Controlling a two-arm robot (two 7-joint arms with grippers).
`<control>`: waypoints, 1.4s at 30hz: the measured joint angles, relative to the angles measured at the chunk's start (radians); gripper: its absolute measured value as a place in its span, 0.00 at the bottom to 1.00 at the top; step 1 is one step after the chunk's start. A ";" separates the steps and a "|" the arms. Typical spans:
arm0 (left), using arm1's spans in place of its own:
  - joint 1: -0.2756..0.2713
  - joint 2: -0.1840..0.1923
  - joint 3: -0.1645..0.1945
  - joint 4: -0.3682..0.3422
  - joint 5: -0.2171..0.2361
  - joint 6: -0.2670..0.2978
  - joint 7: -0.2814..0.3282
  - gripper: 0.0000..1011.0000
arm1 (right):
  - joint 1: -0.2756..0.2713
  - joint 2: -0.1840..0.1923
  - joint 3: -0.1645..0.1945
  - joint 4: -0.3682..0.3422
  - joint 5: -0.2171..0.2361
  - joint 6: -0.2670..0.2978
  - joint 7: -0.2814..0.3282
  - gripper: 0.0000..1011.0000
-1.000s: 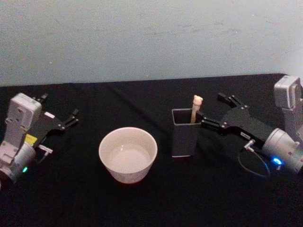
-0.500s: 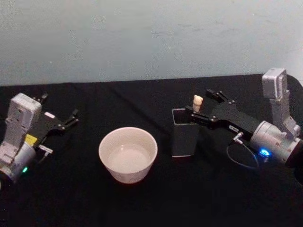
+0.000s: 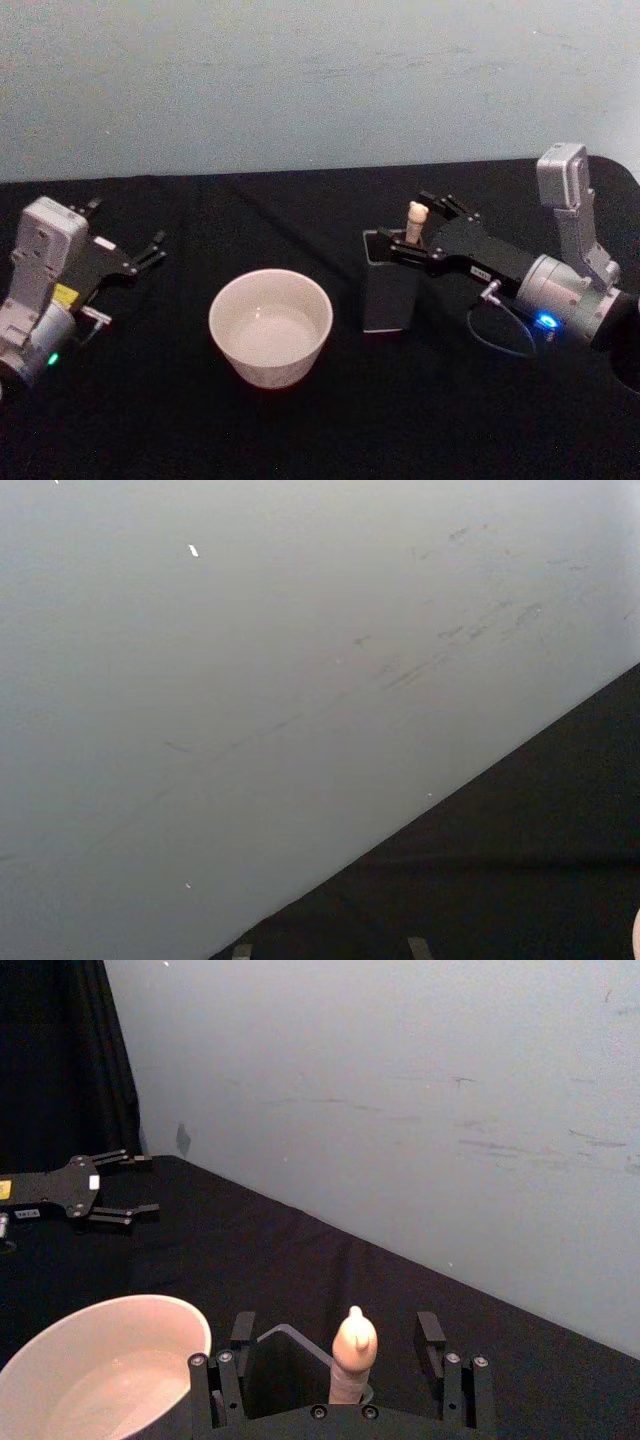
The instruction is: Pick up the stirring spoon with one hand, stir inside the cup, then place it back in its original position.
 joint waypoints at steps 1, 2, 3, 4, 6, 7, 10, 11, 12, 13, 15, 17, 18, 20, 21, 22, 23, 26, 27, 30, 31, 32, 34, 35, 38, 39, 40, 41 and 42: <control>0.000 0.000 0.000 0.000 0.000 0.000 0.000 0.99 | 0.000 0.000 0.000 0.000 0.000 0.000 0.000 0.99; 0.000 0.000 0.000 0.000 0.000 0.000 0.000 0.99 | 0.000 0.000 0.000 0.000 0.000 0.000 0.000 0.99; 0.000 0.000 0.000 0.000 0.000 0.000 0.000 0.99 | 0.000 0.000 0.000 0.000 0.000 0.000 0.000 0.99; 0.000 0.000 0.000 0.000 0.000 0.000 0.000 0.99 | 0.000 0.000 0.000 0.000 0.000 0.000 0.000 0.99; 0.000 0.000 0.000 0.000 0.000 0.000 0.000 0.99 | 0.000 0.000 0.001 0.000 0.000 0.000 0.000 0.99; 0.000 0.000 0.000 0.000 0.000 0.000 0.000 0.99 | 0.000 0.000 0.001 0.000 0.000 0.000 0.000 0.99; 0.000 0.000 0.000 0.000 0.000 0.000 0.000 0.99 | 0.000 -0.001 0.001 0.000 0.000 0.000 0.000 0.99; 0.000 0.000 0.000 0.000 0.000 0.000 0.000 0.99 | 0.000 -0.001 0.001 0.000 0.000 0.000 0.000 0.99; 0.000 0.000 0.000 0.000 0.000 0.000 0.000 0.99 | 0.000 -0.001 0.001 0.000 0.000 0.000 0.000 0.99; 0.000 0.000 0.000 0.000 0.000 0.000 0.000 0.99 | 0.000 -0.001 0.001 0.000 0.000 0.000 0.000 0.99; 0.000 0.000 0.000 0.000 0.000 0.000 0.000 0.99 | 0.000 -0.001 0.002 0.000 0.000 0.000 -0.001 0.97; 0.000 0.000 0.000 0.000 0.000 0.000 0.000 0.99 | 0.000 -0.001 0.002 0.000 0.000 0.000 -0.001 0.93; 0.000 0.000 0.000 0.000 0.000 0.000 0.000 0.99 | 0.000 -0.001 0.002 0.000 0.000 0.000 -0.001 0.90; 0.000 0.000 0.000 0.000 0.000 0.000 0.000 0.99 | -0.001 -0.001 0.002 0.000 0.000 0.000 -0.001 0.86; 0.000 0.000 0.000 0.000 0.000 0.000 0.000 0.99 | -0.001 -0.001 0.002 0.000 0.000 0.000 -0.001 0.85; 0.000 0.000 0.000 0.000 0.000 0.000 0.000 0.99 | -0.001 -0.001 0.002 0.000 0.001 0.000 -0.001 0.81; 0.000 0.000 0.000 0.000 0.000 0.000 0.000 0.99 | -0.001 -0.001 0.003 0.000 0.001 0.000 -0.001 0.78; 0.000 0.000 0.000 0.000 0.000 0.000 0.000 0.99 | -0.001 -0.001 0.003 0.000 0.001 -0.001 -0.001 0.68; 0.000 0.000 0.000 0.000 0.000 0.000 0.000 0.99 | -0.001 -0.001 0.003 0.000 0.001 -0.001 -0.001 0.67; 0.000 0.000 0.000 0.000 0.000 0.000 0.000 0.99 | -0.001 -0.001 0.003 0.000 0.001 -0.001 -0.001 0.60; 0.000 0.000 0.000 0.000 0.000 0.000 0.000 0.99 | -0.001 -0.001 0.003 0.000 0.001 -0.001 -0.001 0.54; 0.000 0.000 0.000 0.000 0.000 0.000 0.000 0.99 | -0.001 -0.001 0.003 0.000 0.001 -0.001 -0.001 0.53; 0.000 0.000 0.000 0.000 0.000 0.000 0.000 0.99 | -0.001 -0.001 0.003 0.000 0.001 -0.001 -0.001 0.44; 0.000 0.000 0.000 0.000 0.000 0.000 0.000 0.99 | -0.001 -0.001 0.003 0.000 0.001 -0.001 -0.001 0.39; 0.000 0.000 0.000 0.000 0.000 0.000 0.000 0.99 | -0.001 -0.001 0.003 0.000 0.001 -0.001 -0.001 0.30; 0.000 0.000 0.000 0.000 0.000 0.000 0.000 0.99 | -0.001 -0.001 0.003 0.000 0.001 -0.001 -0.002 0.28; 0.000 0.000 0.000 0.000 0.000 0.000 0.000 0.99 | -0.001 -0.001 0.003 0.000 0.001 -0.001 -0.002 0.24; 0.000 0.000 0.000 0.000 0.000 0.000 0.000 0.99 | -0.001 -0.001 0.003 0.000 0.001 -0.001 -0.002 0.22; 0.000 0.000 0.000 0.000 0.000 0.000 0.000 0.99 | -0.001 -0.001 0.003 0.000 0.001 -0.001 -0.002 0.21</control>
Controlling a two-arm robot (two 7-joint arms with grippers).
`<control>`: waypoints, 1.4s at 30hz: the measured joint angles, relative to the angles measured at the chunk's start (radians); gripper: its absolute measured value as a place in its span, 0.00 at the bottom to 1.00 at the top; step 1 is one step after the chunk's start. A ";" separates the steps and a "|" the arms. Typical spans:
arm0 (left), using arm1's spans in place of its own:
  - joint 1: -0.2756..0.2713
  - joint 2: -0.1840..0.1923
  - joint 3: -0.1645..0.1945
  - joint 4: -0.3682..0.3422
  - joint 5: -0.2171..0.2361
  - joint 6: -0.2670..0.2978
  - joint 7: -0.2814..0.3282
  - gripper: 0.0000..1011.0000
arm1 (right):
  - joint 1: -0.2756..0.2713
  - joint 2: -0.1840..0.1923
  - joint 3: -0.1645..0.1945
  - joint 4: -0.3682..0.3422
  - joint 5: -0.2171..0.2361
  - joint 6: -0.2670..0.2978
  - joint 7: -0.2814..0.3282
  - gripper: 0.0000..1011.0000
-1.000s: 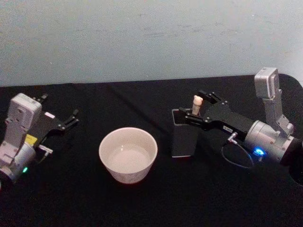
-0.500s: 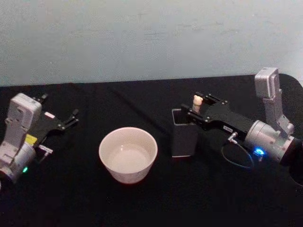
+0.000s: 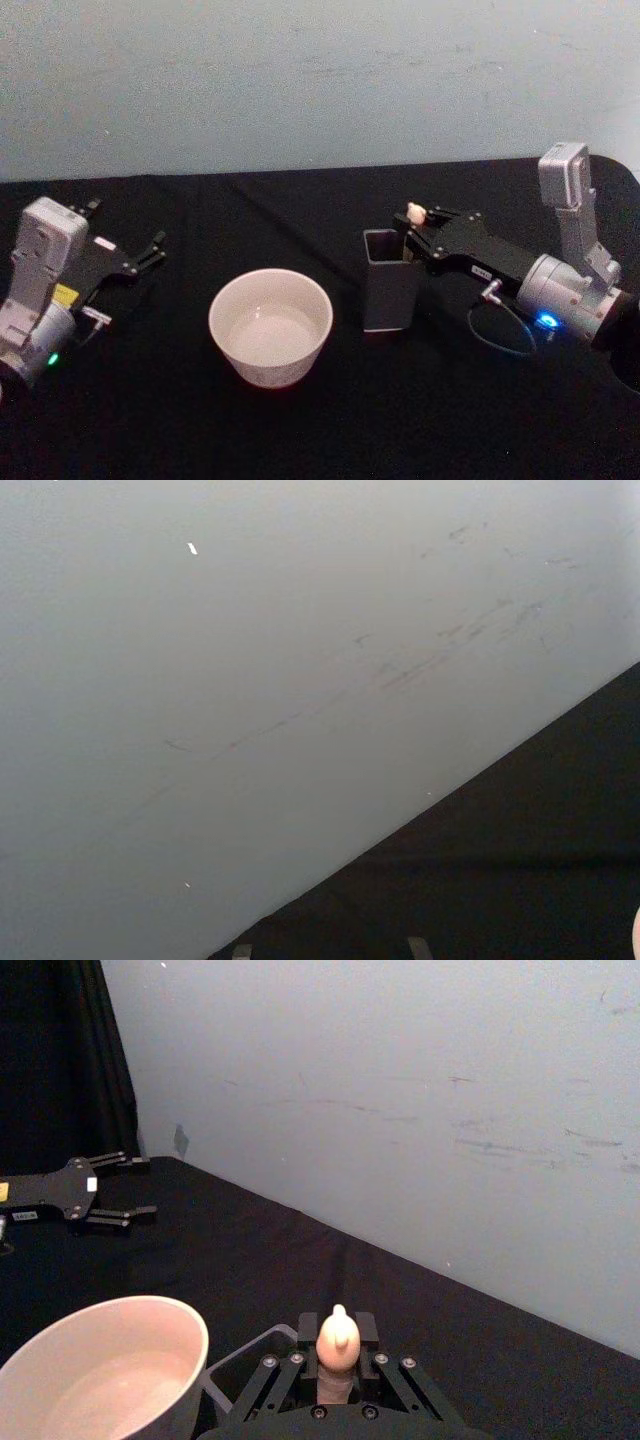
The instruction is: Pick up the stirring spoon with one hand, stir inside the cup, then place it back in its original position.
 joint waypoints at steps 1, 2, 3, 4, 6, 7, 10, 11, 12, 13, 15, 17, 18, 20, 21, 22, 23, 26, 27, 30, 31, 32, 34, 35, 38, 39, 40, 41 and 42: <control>0.000 0.000 0.000 0.000 0.000 0.000 0.000 0.99 | 0.000 0.000 0.000 0.000 0.000 0.000 0.000 0.21; 0.000 0.000 0.000 0.000 0.000 0.000 0.000 0.99 | 0.000 0.000 0.000 0.000 0.000 0.000 0.000 0.21; 0.000 0.000 0.000 0.000 0.000 0.000 0.000 0.99 | 0.000 0.000 0.000 0.000 0.000 0.000 0.000 0.21; 0.000 0.000 0.000 0.000 0.000 0.000 0.000 0.99 | 0.000 0.000 0.000 0.000 0.000 0.000 0.000 0.21; 0.000 0.000 0.000 0.000 0.000 0.000 0.000 0.99 | 0.000 0.000 0.000 0.000 0.000 0.000 0.000 0.21; 0.000 0.000 0.000 0.000 0.000 0.000 0.000 0.99 | 0.000 0.000 0.000 0.000 0.000 -0.001 -0.001 0.21; 0.000 0.000 0.000 0.000 0.000 0.000 0.000 0.99 | -0.004 -0.001 0.003 -0.006 0.001 -0.007 -0.003 0.21; 0.000 0.000 0.000 0.000 0.000 0.000 0.000 0.99 | -0.005 -0.001 0.004 -0.009 0.002 -0.008 -0.003 0.21; 0.000 0.000 0.000 0.000 0.000 0.000 0.000 0.99 | -0.006 -0.001 0.005 -0.013 0.003 -0.009 -0.004 0.21; 0.000 0.000 0.000 0.000 0.000 0.000 0.000 0.99 | -0.009 0.000 0.009 -0.024 0.004 -0.012 -0.004 0.21; 0.000 0.000 0.000 0.000 0.000 0.000 0.000 0.99 | -0.012 0.002 0.012 -0.037 0.006 -0.014 -0.005 0.21; 0.000 0.000 0.000 0.000 0.000 0.000 0.000 0.99 | -0.017 0.007 0.017 -0.058 0.012 -0.018 -0.004 0.21; 0.000 0.000 0.000 0.000 0.000 0.000 0.000 0.99 | -0.020 0.010 0.022 -0.073 0.017 -0.020 -0.003 0.21; 0.000 0.000 0.000 0.000 0.000 0.000 0.000 0.99 | -0.023 0.014 0.025 -0.088 0.021 -0.022 -0.001 0.21; 0.000 0.000 0.000 0.000 0.000 0.000 0.000 0.99 | -0.025 0.016 0.027 -0.097 0.023 -0.023 -0.001 0.21; 0.000 0.000 0.000 0.000 0.000 0.000 0.000 0.99 | -0.028 0.020 0.032 -0.114 0.028 -0.025 0.000 0.21; 0.000 0.000 0.000 0.000 0.000 0.000 0.000 0.99 | -0.030 0.023 0.034 -0.121 0.031 -0.026 0.001 0.21; 0.000 0.000 0.000 0.000 0.000 0.000 0.000 0.99 | -0.036 0.030 0.043 -0.152 0.041 -0.032 0.002 0.21; 0.000 0.000 0.000 0.000 0.000 0.000 0.000 0.99 | -0.038 0.032 0.045 -0.159 0.043 -0.034 0.003 0.21; 0.000 0.000 0.000 0.000 0.000 0.000 0.000 0.99 | -0.044 0.039 0.058 -0.195 0.056 -0.048 0.004 0.21; 0.000 0.000 0.000 0.000 0.000 0.000 0.000 0.99 | -0.044 0.039 0.058 -0.195 0.056 -0.048 0.004 0.21; 0.000 0.000 0.000 0.000 0.000 0.000 0.000 0.99 | -0.046 0.042 0.062 -0.206 0.059 -0.054 0.003 0.21; 0.000 0.000 0.000 0.000 0.000 0.000 0.000 0.99 | -0.047 0.045 0.069 -0.222 0.064 -0.065 0.003 0.21; 0.000 0.000 0.000 0.000 0.000 0.000 0.000 0.99 | -0.047 0.045 0.071 -0.226 0.066 -0.069 0.003 0.21; 0.000 0.000 0.000 0.000 0.000 0.000 0.000 0.99 | -0.046 0.046 0.076 -0.235 0.068 -0.079 0.003 0.21; 0.000 0.000 0.000 0.000 0.000 0.000 0.000 0.99 | -0.042 0.046 0.077 -0.238 0.069 -0.085 0.004 0.21; 0.000 0.000 0.000 0.000 0.000 0.000 0.000 0.99 | -0.039 0.046 0.077 -0.238 0.070 -0.087 0.005 0.21; 0.000 0.000 0.000 0.000 0.000 0.000 0.000 0.99 | -0.032 0.044 0.076 -0.238 0.070 -0.092 0.010 0.21; 0.000 0.000 0.000 0.000 0.000 0.000 0.000 0.99 | -0.028 0.042 0.075 -0.238 0.070 -0.094 0.013 0.21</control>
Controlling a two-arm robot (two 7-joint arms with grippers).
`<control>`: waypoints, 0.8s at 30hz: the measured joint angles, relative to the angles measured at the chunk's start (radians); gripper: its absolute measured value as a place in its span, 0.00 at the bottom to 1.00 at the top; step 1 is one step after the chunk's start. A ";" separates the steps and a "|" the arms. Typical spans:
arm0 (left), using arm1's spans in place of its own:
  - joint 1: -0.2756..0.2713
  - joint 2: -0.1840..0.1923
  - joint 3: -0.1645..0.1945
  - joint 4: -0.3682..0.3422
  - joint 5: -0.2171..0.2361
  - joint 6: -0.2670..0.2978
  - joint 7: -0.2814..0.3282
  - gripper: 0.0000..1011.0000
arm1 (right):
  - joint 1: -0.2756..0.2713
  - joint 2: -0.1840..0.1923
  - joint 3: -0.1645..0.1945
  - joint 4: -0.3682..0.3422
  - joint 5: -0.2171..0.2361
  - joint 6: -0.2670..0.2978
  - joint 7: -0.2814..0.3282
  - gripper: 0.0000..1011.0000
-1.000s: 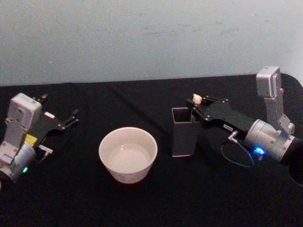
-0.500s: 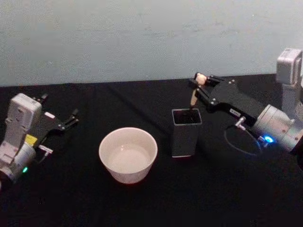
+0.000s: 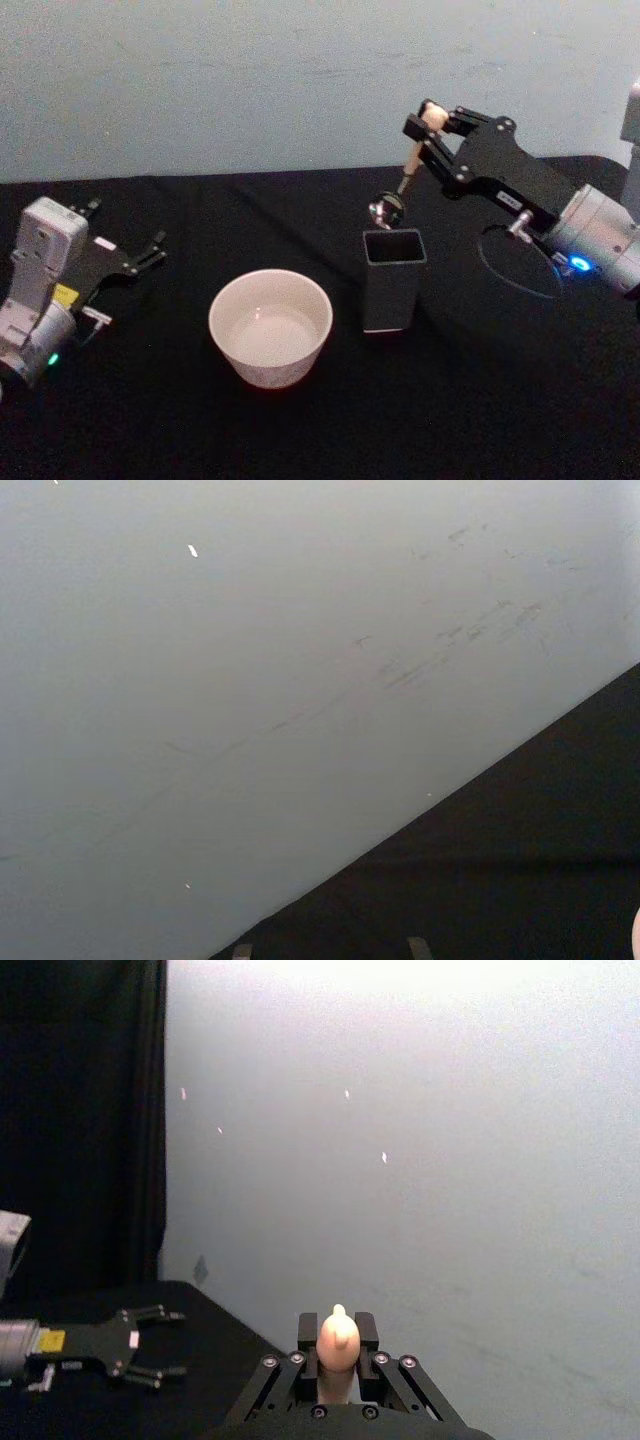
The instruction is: Pick up the stirring spoon with one hand, stir inside the cup, then place it back in its original position.
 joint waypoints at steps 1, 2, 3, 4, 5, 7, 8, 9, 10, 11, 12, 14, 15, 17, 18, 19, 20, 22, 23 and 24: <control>0.000 0.000 0.000 0.000 0.000 0.000 0.000 0.99 | 0.004 -0.002 -0.003 0.001 0.000 -0.002 0.004 0.21; 0.000 0.000 0.000 0.000 0.000 0.000 0.000 0.99 | 0.009 -0.004 -0.007 0.004 -0.001 -0.004 0.007 0.21; 0.000 0.000 0.000 0.000 0.000 0.000 0.000 0.99 | 0.020 -0.009 -0.016 0.010 -0.003 -0.009 0.015 0.21; 0.000 0.000 0.000 0.000 0.000 0.000 0.000 0.99 | 0.033 -0.013 -0.027 0.018 -0.007 -0.013 0.025 0.21; 0.000 0.000 0.000 0.000 0.000 0.000 0.000 0.99 | 0.033 -0.013 -0.027 0.018 -0.007 -0.013 0.025 0.21; 0.000 0.000 0.000 0.000 0.000 0.000 0.000 0.99 | 0.054 -0.022 -0.048 0.036 -0.015 -0.019 0.045 0.21; 0.000 0.000 0.000 0.000 0.000 0.000 0.000 0.99 | 0.062 -0.024 -0.055 0.042 -0.018 -0.021 0.052 0.21; 0.000 0.000 0.000 0.000 0.000 0.000 0.000 0.99 | 0.079 -0.031 -0.070 0.056 -0.025 -0.025 0.065 0.21; 0.000 0.000 0.000 0.000 0.000 0.000 0.000 0.99 | 0.087 -0.034 -0.079 0.064 -0.028 -0.027 0.073 0.21; 0.000 0.000 0.000 0.000 0.000 0.000 0.000 0.99 | 0.103 -0.040 -0.095 0.081 -0.034 -0.031 0.089 0.21; 0.000 0.000 0.000 0.000 0.000 0.000 0.000 0.99 | 0.111 -0.044 -0.103 0.088 -0.036 -0.034 0.097 0.21; 0.000 0.000 0.000 0.000 0.000 0.000 0.000 0.99 | 0.134 -0.055 -0.128 0.113 -0.043 -0.041 0.122 0.21; 0.000 0.000 0.000 0.000 0.000 0.000 0.000 0.99 | 0.139 -0.058 -0.134 0.120 -0.044 -0.043 0.127 0.21; 0.000 0.000 0.000 0.000 0.000 0.000 0.000 0.99 | 0.150 -0.066 -0.149 0.134 -0.046 -0.047 0.142 0.21; 0.000 0.000 0.000 0.000 0.000 0.000 0.000 0.99 | 0.161 -0.073 -0.165 0.149 -0.047 -0.051 0.157 0.21; 0.000 0.000 0.000 0.000 0.000 0.000 0.000 0.99 | 0.166 -0.077 -0.172 0.156 -0.047 -0.053 0.163 0.21; 0.000 0.000 0.000 0.000 0.000 0.000 0.000 0.99 | 0.170 -0.080 -0.178 0.161 -0.047 -0.055 0.170 0.21; 0.000 0.000 0.000 0.000 0.000 0.000 0.000 0.99 | 0.177 -0.086 -0.190 0.171 -0.047 -0.060 0.182 0.21; 0.000 0.000 0.000 0.000 0.000 0.000 0.000 0.99 | 0.185 -0.094 -0.205 0.185 -0.047 -0.066 0.195 0.21; 0.000 0.000 0.000 0.000 0.000 0.000 0.000 0.99 | 0.187 -0.097 -0.209 0.191 -0.047 -0.068 0.198 0.21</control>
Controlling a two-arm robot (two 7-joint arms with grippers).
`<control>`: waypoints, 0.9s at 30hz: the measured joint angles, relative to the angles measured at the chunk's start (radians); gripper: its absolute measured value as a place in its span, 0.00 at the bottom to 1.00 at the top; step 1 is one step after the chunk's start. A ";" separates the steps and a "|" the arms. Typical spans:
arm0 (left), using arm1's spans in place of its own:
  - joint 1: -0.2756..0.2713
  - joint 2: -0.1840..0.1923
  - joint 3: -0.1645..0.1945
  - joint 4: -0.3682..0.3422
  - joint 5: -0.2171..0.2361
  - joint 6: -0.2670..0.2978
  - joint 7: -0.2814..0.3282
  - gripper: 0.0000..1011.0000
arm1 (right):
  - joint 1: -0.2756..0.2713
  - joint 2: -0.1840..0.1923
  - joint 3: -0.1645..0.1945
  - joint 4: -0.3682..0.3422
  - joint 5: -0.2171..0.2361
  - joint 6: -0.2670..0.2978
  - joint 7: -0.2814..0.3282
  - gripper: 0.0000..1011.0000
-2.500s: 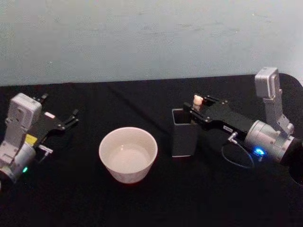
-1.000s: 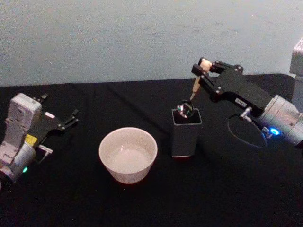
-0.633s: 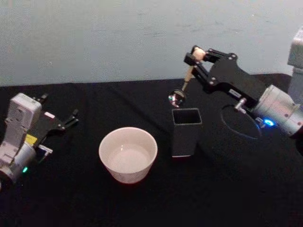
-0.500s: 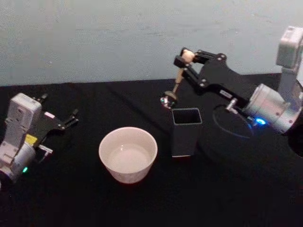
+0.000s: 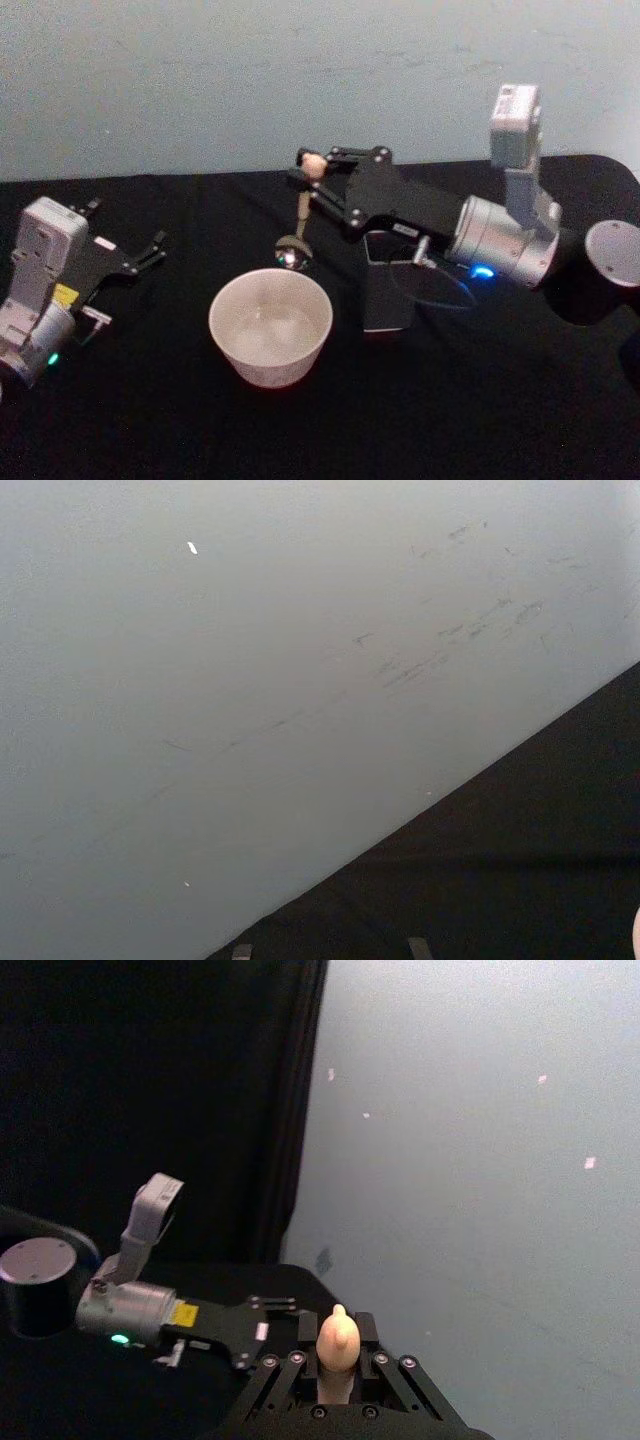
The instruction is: Pick up the stirring spoon with one hand, stir inside the cup, then place it back in its original position.
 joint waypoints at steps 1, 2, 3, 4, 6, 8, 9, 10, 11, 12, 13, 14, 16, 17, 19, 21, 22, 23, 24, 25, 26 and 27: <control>0.000 0.000 0.000 0.000 0.000 0.000 0.000 0.99 | 0.004 -0.003 -0.005 0.007 0.000 -0.003 0.005 0.21; 0.000 0.000 0.000 0.000 0.000 0.000 0.000 0.99 | 0.010 -0.011 -0.017 0.022 -0.002 -0.009 0.012 0.21; 0.000 0.000 0.000 0.000 0.000 0.000 0.000 0.99 | 0.014 -0.015 -0.023 0.032 -0.003 -0.012 0.017 0.21; 0.000 0.000 0.000 0.000 0.000 0.000 0.000 0.99 | 0.017 -0.020 -0.028 0.042 -0.003 -0.015 0.020 0.21; 0.000 0.000 0.000 0.000 0.000 0.000 0.000 0.99 | 0.027 -0.034 -0.042 0.074 -0.008 -0.026 0.026 0.21; 0.000 0.000 0.000 0.000 0.000 0.000 0.000 0.99 | 0.036 -0.048 -0.053 0.108 -0.011 -0.037 0.035 0.21; 0.000 0.000 0.000 0.000 0.000 0.000 0.000 0.99 | 0.040 -0.054 -0.057 0.121 -0.010 -0.040 0.040 0.21; 0.000 0.000 0.000 0.000 0.000 0.000 0.000 0.99 | 0.043 -0.059 -0.060 0.134 -0.009 -0.043 0.044 0.21; 0.000 0.000 0.000 0.000 0.000 0.000 0.000 0.99 | 0.049 -0.070 -0.065 0.158 -0.006 -0.051 0.054 0.21; 0.000 0.000 0.000 0.000 0.000 0.000 0.000 0.99 | 0.050 -0.073 -0.067 0.168 -0.005 -0.054 0.059 0.21; 0.000 0.000 0.000 0.000 0.000 0.000 0.000 0.99 | 0.054 -0.078 -0.069 0.181 -0.004 -0.059 0.064 0.21; 0.000 0.000 0.000 0.000 0.000 0.000 0.000 0.99 | 0.056 -0.082 -0.071 0.191 -0.003 -0.062 0.068 0.21; 0.000 0.000 0.000 0.000 0.000 0.000 0.000 0.99 | 0.062 -0.092 -0.078 0.220 -0.002 -0.073 0.081 0.21; 0.000 0.000 0.000 0.000 0.000 0.000 0.000 0.99 | 0.065 -0.098 -0.082 0.237 -0.002 -0.080 0.088 0.21; 0.000 0.000 0.000 0.000 0.000 0.000 0.000 0.99 | 0.068 -0.103 -0.086 0.251 -0.004 -0.086 0.093 0.21; 0.000 0.000 0.000 0.000 0.000 0.000 0.000 0.99 | 0.072 -0.108 -0.092 0.273 -0.008 -0.095 0.102 0.21; 0.000 0.000 0.000 0.000 0.000 0.000 0.000 0.99 | 0.072 -0.110 -0.094 0.279 -0.010 -0.098 0.105 0.21; 0.000 0.000 0.000 0.000 0.000 0.000 0.000 0.99 | 0.072 -0.111 -0.096 0.285 -0.013 -0.100 0.106 0.21; 0.000 0.000 0.000 0.000 0.000 0.000 0.000 0.99 | 0.073 -0.114 -0.099 0.295 -0.017 -0.105 0.109 0.21; 0.000 0.000 0.000 0.000 0.000 0.000 0.000 0.99 | 0.074 -0.115 -0.100 0.301 -0.019 -0.108 0.110 0.21; 0.000 0.000 0.000 0.000 0.000 0.000 0.000 0.99 | 0.075 -0.117 -0.102 0.306 -0.021 -0.110 0.111 0.21; 0.000 0.000 0.000 0.000 0.000 0.000 0.000 0.99 | 0.076 -0.120 -0.103 0.316 -0.025 -0.113 0.112 0.21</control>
